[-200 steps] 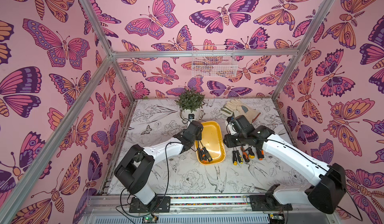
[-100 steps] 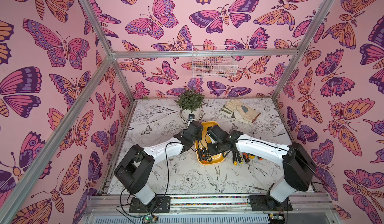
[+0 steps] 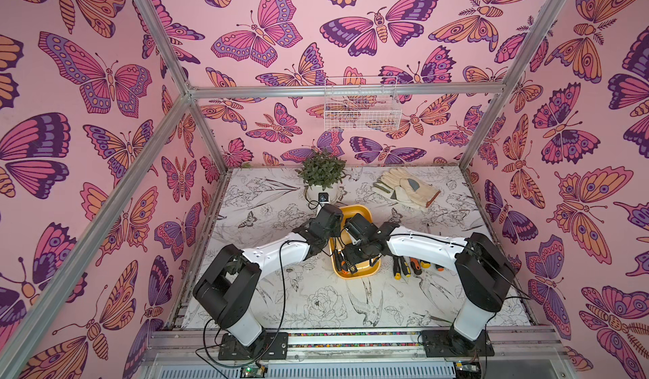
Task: Take out the screwdriver from the storage box
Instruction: Pick up the screwdriver from the storage box.
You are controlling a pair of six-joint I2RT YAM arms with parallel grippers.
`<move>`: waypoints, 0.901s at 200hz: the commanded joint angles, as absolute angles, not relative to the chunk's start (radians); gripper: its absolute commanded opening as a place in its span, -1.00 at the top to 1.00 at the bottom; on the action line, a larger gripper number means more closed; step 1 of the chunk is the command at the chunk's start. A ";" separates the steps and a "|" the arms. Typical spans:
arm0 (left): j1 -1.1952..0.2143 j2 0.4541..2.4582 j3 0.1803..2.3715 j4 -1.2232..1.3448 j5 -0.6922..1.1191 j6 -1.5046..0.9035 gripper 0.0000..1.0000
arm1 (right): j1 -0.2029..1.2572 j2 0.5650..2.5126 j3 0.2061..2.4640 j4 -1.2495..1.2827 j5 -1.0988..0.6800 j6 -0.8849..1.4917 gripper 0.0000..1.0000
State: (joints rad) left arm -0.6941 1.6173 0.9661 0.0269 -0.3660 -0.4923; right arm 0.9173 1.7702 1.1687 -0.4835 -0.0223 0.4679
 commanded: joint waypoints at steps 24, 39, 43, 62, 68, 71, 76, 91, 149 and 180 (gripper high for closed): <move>-0.698 1.606 0.982 0.047 -0.369 -0.484 1.00 | 0.930 1.802 1.190 -0.454 -0.035 0.475 0.03; -0.696 1.605 0.982 0.045 -0.368 -0.483 1.00 | 0.931 1.818 1.199 -0.457 -0.036 0.471 0.03; -0.696 1.605 0.982 0.046 -0.368 -0.483 1.00 | 0.932 1.824 1.201 -0.456 -0.036 0.471 0.03; -0.697 1.601 0.977 0.045 -0.371 -0.482 1.00 | 0.932 1.854 1.206 -0.447 -0.046 0.470 0.03; -0.697 1.600 0.977 0.045 -0.371 -0.483 1.00 | 0.931 1.862 1.203 -0.440 -0.048 0.471 0.03; -0.696 1.600 0.976 0.045 -0.372 -0.483 1.00 | 0.931 1.864 1.202 -0.437 -0.050 0.473 0.03; -0.697 1.600 0.976 0.045 -0.373 -0.483 1.00 | 0.931 1.869 1.199 -0.431 -0.051 0.475 0.03; -0.697 1.601 0.976 0.046 -0.374 -0.483 1.00 | 0.932 1.869 1.186 -0.421 -0.045 0.482 0.04; -0.699 1.610 0.990 0.031 -0.380 -0.483 1.00 | 0.911 1.862 1.151 -0.390 -0.036 0.485 0.25; -0.701 1.614 1.000 0.022 -0.389 -0.475 1.00 | 0.878 1.854 1.112 -0.363 -0.046 0.485 0.32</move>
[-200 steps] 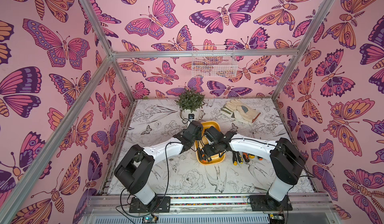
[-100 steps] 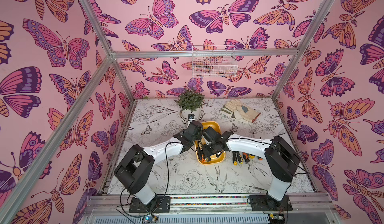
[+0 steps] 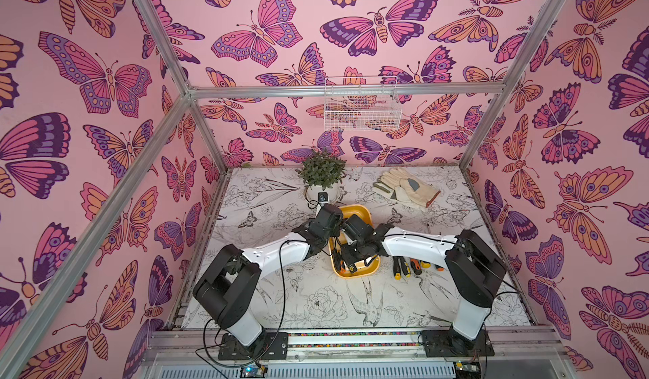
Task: Take out the screwdriver from the storage box
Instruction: Pick up the screwdriver from the storage box.
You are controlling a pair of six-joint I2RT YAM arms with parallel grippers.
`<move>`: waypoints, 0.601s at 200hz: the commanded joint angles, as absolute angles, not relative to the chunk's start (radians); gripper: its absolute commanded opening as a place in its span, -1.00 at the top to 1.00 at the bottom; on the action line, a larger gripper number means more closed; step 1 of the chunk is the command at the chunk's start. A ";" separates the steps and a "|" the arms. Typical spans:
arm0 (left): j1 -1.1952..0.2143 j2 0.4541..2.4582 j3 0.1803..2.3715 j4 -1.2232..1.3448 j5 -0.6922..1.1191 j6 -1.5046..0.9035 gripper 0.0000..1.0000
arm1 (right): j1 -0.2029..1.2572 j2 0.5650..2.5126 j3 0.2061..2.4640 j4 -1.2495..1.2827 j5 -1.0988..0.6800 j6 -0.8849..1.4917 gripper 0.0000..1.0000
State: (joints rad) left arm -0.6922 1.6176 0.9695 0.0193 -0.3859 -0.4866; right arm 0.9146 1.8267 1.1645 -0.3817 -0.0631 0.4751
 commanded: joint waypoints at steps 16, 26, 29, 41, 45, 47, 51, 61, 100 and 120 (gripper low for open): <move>-0.707 1.618 1.009 0.015 -0.395 -0.467 1.00 | 0.857 1.842 1.086 -0.338 -0.049 0.480 0.33; -0.708 1.617 1.011 0.014 -0.398 -0.465 1.00 | 0.848 1.845 1.073 -0.327 -0.053 0.473 0.34; -0.707 1.616 1.011 0.012 -0.399 -0.466 1.00 | 0.846 1.845 1.070 -0.324 -0.055 0.472 0.35; -0.707 1.613 1.009 0.011 -0.402 -0.468 1.00 | 0.835 1.851 1.056 -0.307 -0.064 0.466 0.35; -0.708 1.612 1.009 0.010 -0.402 -0.468 1.00 | 0.833 1.852 1.052 -0.303 -0.066 0.463 0.36; -0.709 1.612 1.009 0.011 -0.403 -0.468 1.00 | 0.833 1.853 1.049 -0.300 -0.067 0.463 0.36; -0.709 1.611 1.008 0.011 -0.403 -0.468 1.00 | 0.833 1.855 1.047 -0.297 -0.067 0.460 0.36; -0.711 1.609 1.006 0.011 -0.407 -0.470 1.00 | 0.829 1.862 1.042 -0.290 -0.064 0.452 0.39; -0.725 1.615 1.012 0.012 -0.427 -0.487 1.00 | 0.814 1.886 1.041 -0.273 -0.071 0.427 0.44; -0.733 1.626 1.026 0.012 -0.435 -0.485 1.00 | 0.810 1.899 1.053 -0.279 -0.055 0.418 0.43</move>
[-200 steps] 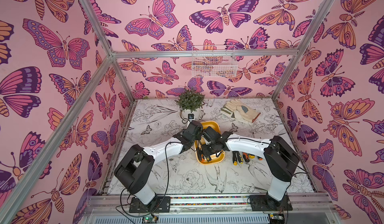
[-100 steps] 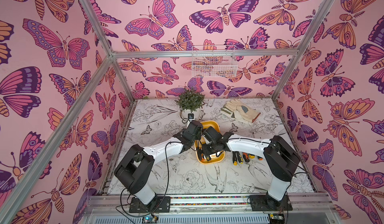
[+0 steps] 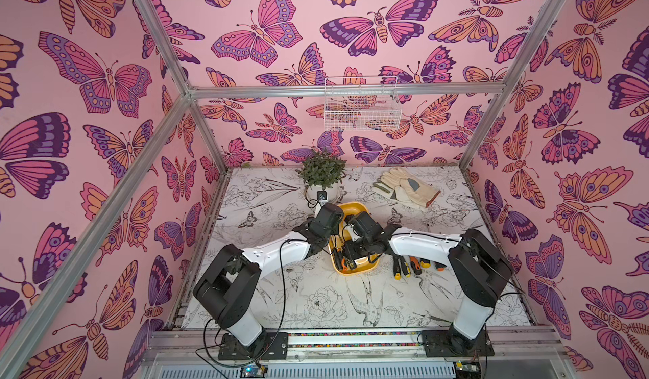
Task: Take out the screwdriver from the storage box
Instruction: Pick up the screwdriver from the storage box.
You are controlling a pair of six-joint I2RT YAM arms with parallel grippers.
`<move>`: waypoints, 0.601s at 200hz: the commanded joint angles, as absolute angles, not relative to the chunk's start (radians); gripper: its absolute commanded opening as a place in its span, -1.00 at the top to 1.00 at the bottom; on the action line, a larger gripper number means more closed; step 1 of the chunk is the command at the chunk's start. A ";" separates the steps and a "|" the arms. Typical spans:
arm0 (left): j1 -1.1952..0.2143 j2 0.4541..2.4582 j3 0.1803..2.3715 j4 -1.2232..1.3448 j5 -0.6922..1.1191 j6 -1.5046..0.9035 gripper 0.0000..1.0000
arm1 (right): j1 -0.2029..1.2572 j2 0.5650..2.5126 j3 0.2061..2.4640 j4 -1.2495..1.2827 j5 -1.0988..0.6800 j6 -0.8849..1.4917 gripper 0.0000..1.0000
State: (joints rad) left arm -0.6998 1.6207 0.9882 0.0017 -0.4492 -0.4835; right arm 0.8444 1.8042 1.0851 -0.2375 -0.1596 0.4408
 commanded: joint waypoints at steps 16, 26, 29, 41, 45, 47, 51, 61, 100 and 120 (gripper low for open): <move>-0.736 1.630 1.029 0.011 -0.436 -0.483 1.00 | 0.810 1.912 1.064 -0.281 -0.043 0.416 0.42; -0.736 1.629 1.027 0.012 -0.436 -0.481 1.00 | 0.810 1.919 1.067 -0.278 -0.037 0.418 0.42; -0.737 1.630 1.026 0.012 -0.437 -0.481 1.00 | 0.809 1.921 1.069 -0.276 -0.035 0.420 0.42; -0.736 1.623 1.022 0.015 -0.437 -0.477 1.00 | 0.811 1.929 1.071 -0.269 -0.023 0.425 0.42; -0.736 1.622 1.022 0.014 -0.437 -0.476 1.00 | 0.810 1.929 1.073 -0.266 -0.018 0.427 0.42; -0.736 1.621 1.022 0.014 -0.437 -0.475 1.00 | 0.810 1.930 1.074 -0.266 -0.017 0.429 0.42; -0.736 1.621 1.020 0.013 -0.439 -0.474 1.00 | 0.811 1.932 1.073 -0.263 -0.011 0.431 0.42; -0.736 1.619 1.020 0.014 -0.443 -0.476 1.00 | 0.812 1.938 1.076 -0.259 0.002 0.438 0.42; -0.733 1.629 1.028 0.012 -0.434 -0.468 1.00 | 0.823 1.947 1.084 -0.259 0.056 0.469 0.55; -0.727 1.629 1.025 0.011 -0.427 -0.470 1.00 | 0.828 1.948 1.088 -0.266 0.072 0.475 0.68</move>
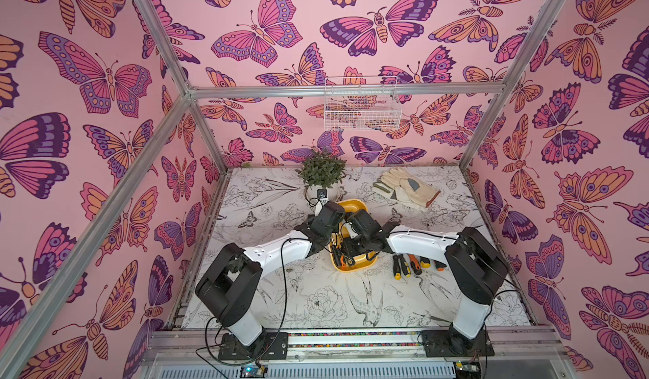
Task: Take out the screwdriver from the storage box
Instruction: Pick up the screwdriver from the storage box.
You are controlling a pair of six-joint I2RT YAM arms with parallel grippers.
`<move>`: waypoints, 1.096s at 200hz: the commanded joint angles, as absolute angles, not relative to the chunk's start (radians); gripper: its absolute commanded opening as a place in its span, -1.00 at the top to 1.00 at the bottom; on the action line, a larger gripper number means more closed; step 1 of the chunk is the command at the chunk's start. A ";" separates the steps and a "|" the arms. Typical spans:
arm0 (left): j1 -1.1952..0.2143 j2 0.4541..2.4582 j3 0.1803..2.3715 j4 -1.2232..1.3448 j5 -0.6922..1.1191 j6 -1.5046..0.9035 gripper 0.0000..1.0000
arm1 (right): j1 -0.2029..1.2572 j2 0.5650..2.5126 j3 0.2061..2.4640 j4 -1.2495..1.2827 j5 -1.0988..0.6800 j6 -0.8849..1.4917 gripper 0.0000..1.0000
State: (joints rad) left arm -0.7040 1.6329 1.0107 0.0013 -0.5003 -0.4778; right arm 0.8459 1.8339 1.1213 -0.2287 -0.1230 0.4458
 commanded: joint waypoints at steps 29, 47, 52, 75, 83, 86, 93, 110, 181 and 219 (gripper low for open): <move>-0.719 1.627 1.022 0.012 -0.417 -0.475 1.00 | 0.827 1.914 1.073 -0.255 0.070 0.479 0.99; -0.715 1.633 1.027 0.009 -0.413 -0.479 1.00 | 0.827 1.875 1.052 -0.240 0.060 0.473 1.00; -0.715 1.636 1.029 0.005 -0.413 -0.480 1.00 | 0.828 1.864 1.049 -0.238 0.057 0.471 1.00; -0.711 1.641 1.038 -0.005 -0.412 -0.489 1.00 | 0.827 1.811 1.030 -0.220 0.031 0.458 1.00; -0.709 1.641 1.039 -0.007 -0.414 -0.492 1.00 | 0.828 1.793 1.025 -0.214 0.019 0.455 1.00; -0.709 1.641 1.039 -0.010 -0.414 -0.493 1.00 | 0.828 1.786 1.023 -0.212 0.016 0.455 1.00; -0.709 1.640 1.037 -0.008 -0.415 -0.497 1.00 | 0.828 1.774 1.019 -0.207 0.004 0.453 1.00; -0.706 1.645 1.040 -0.012 -0.414 -0.500 1.00 | 0.827 1.741 1.011 -0.199 -0.013 0.454 1.00; -0.701 1.679 1.084 -0.046 -0.406 -0.495 1.00 | 0.829 1.581 0.984 -0.236 -0.013 0.436 1.00; -0.698 1.679 1.083 -0.045 -0.404 -0.500 1.00 | 0.830 1.512 0.989 -0.285 -0.005 0.431 1.00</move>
